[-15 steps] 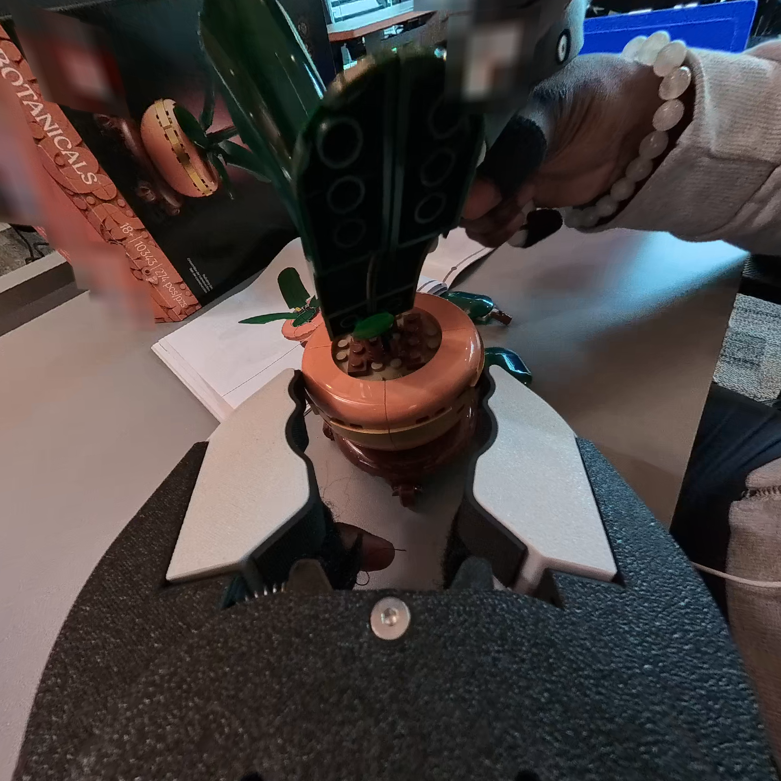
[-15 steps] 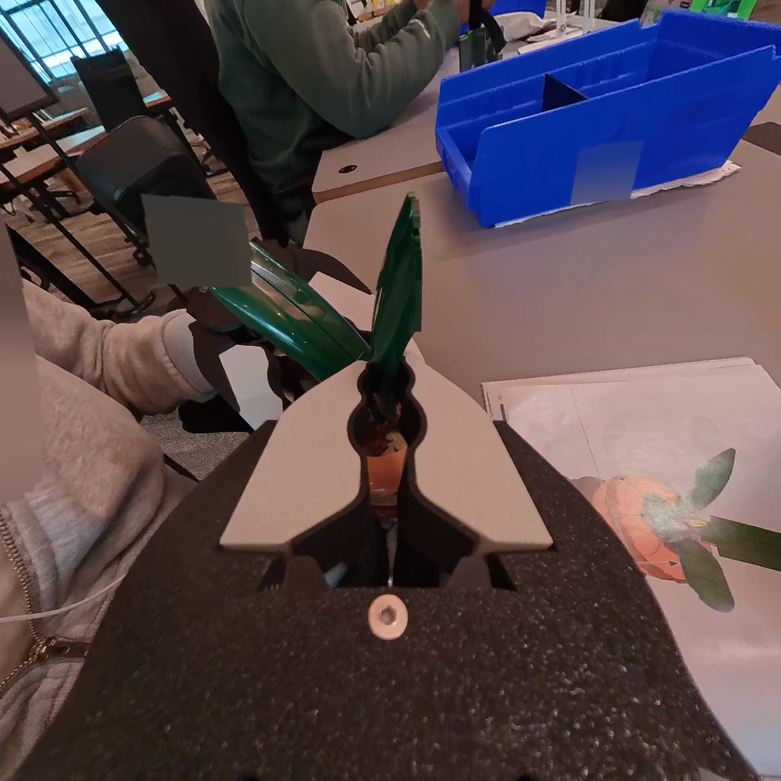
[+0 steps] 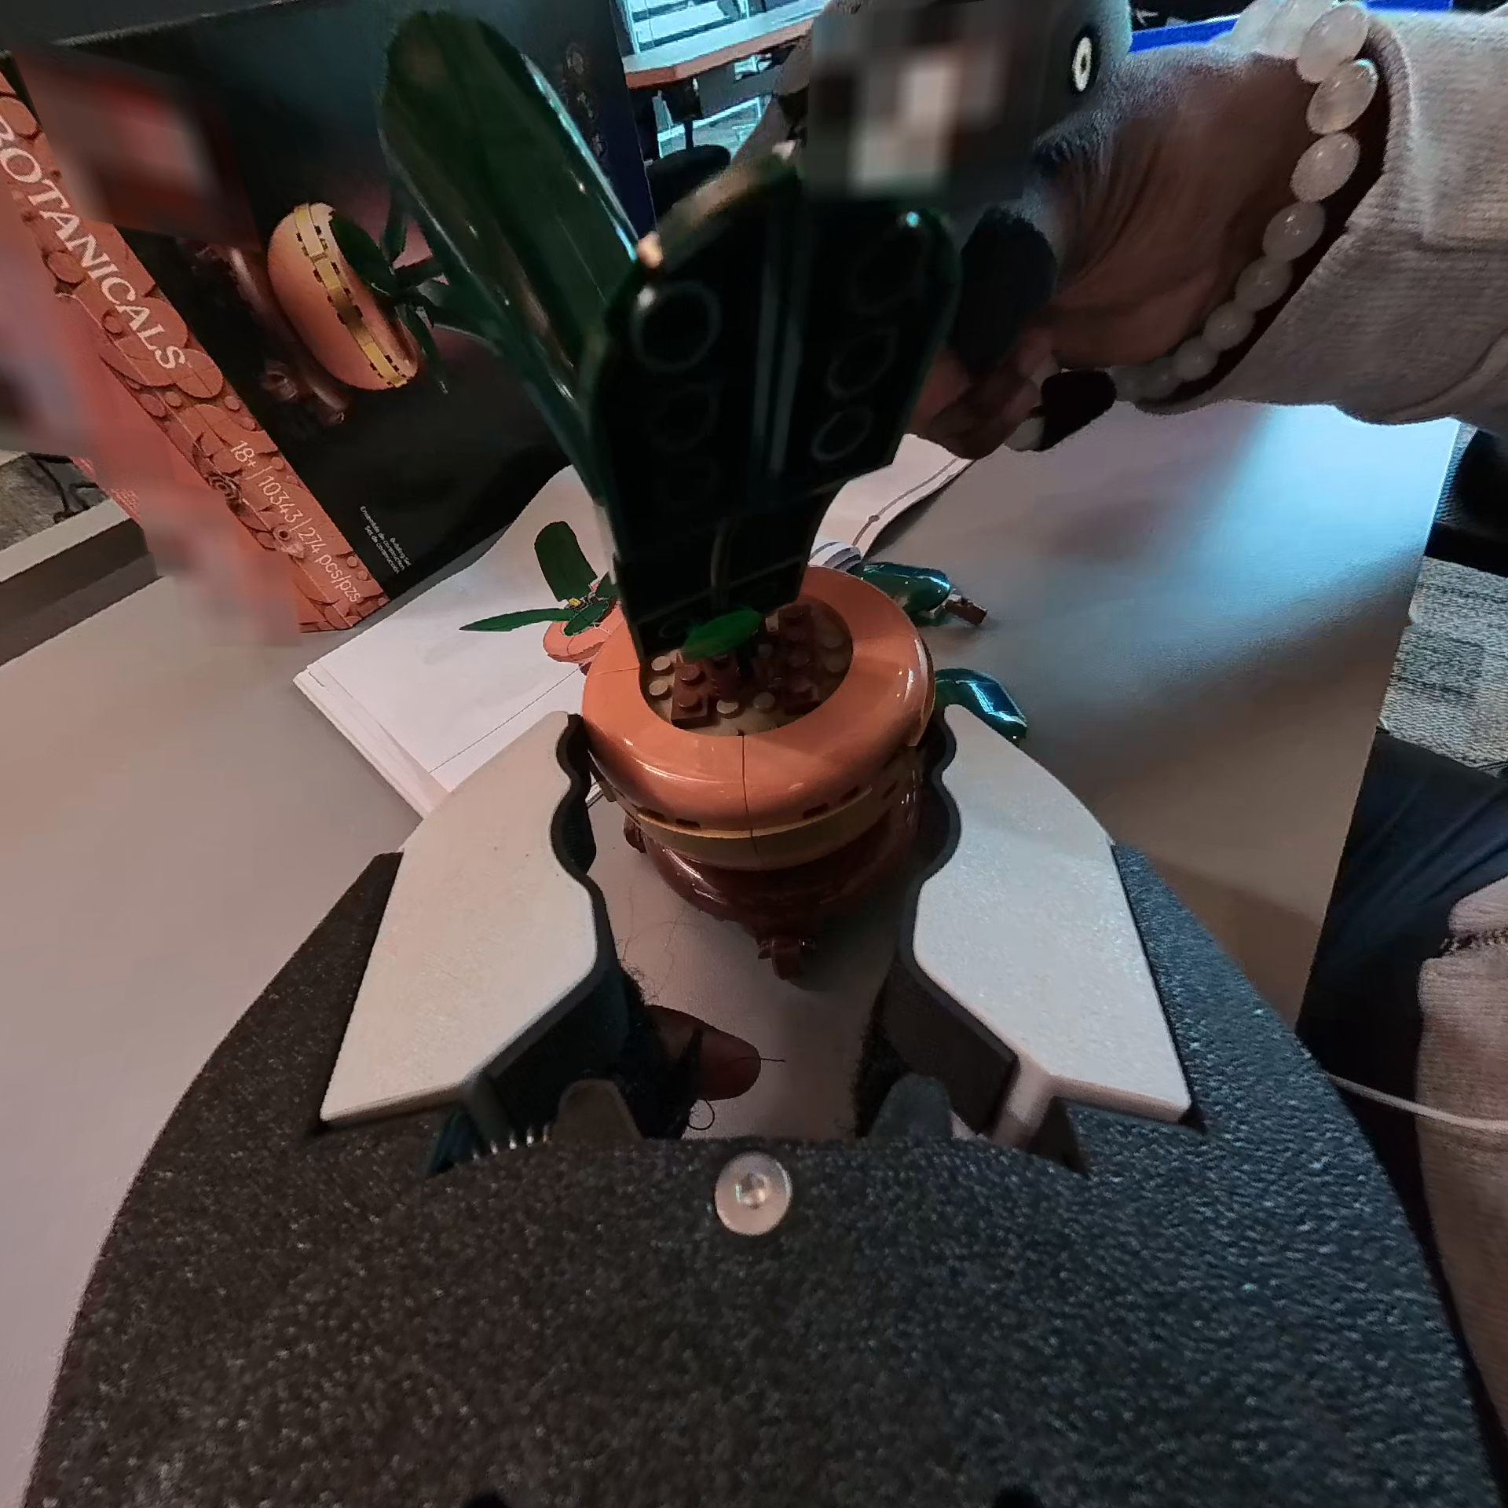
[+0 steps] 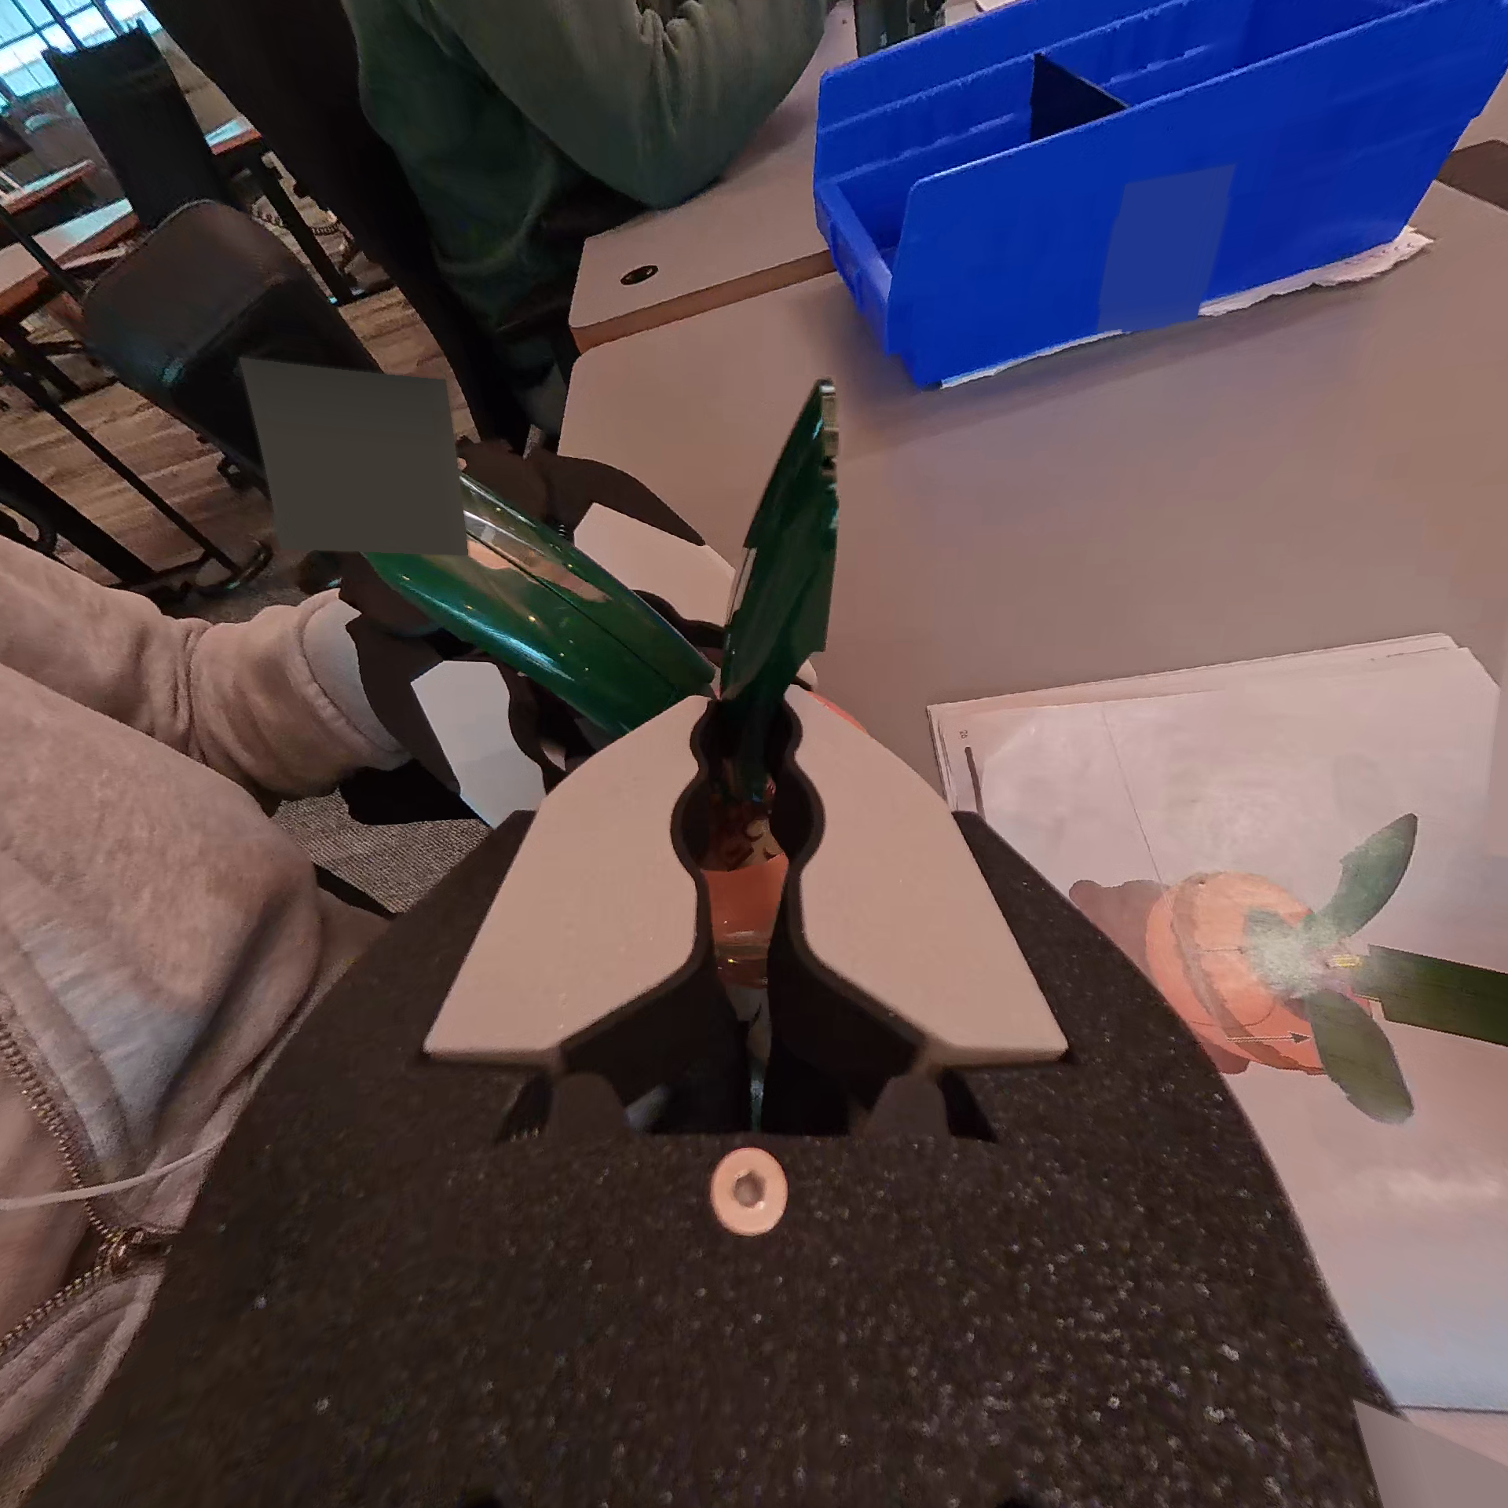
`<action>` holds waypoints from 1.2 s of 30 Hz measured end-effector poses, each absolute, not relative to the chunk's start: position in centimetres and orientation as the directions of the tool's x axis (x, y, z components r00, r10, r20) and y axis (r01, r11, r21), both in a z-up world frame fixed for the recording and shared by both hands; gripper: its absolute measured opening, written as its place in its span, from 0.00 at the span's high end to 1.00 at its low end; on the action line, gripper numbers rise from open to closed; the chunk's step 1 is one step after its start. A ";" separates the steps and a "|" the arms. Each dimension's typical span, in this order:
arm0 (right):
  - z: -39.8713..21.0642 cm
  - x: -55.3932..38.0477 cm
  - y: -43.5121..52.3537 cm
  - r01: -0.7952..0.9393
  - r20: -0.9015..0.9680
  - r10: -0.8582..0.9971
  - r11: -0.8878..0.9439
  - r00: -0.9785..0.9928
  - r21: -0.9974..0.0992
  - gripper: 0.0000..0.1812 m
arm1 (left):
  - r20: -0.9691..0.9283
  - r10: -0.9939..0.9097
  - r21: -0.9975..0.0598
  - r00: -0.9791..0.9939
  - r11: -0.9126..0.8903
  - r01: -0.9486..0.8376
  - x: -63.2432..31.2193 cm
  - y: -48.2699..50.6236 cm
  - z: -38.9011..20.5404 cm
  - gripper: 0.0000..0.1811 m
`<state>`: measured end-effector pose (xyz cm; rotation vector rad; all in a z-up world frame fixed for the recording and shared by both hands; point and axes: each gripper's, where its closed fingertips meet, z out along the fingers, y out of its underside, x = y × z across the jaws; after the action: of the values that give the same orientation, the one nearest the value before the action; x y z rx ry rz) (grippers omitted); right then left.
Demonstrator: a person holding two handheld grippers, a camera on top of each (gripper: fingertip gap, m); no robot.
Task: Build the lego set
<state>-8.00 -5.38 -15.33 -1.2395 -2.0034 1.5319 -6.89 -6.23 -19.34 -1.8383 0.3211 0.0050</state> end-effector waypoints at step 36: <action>-18.8 -4.1 -4.5 0.431 -0.170 0.788 0.132 -0.592 -0.892 0.90 | -0.237 -0.182 -0.921 0.954 -0.271 -0.281 -7.1 -6.7 -19.7 0.57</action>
<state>-4.11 -4.50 -18.83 -1.1804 -2.0742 1.4468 -7.12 -6.74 -19.73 -1.8559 0.3386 0.0985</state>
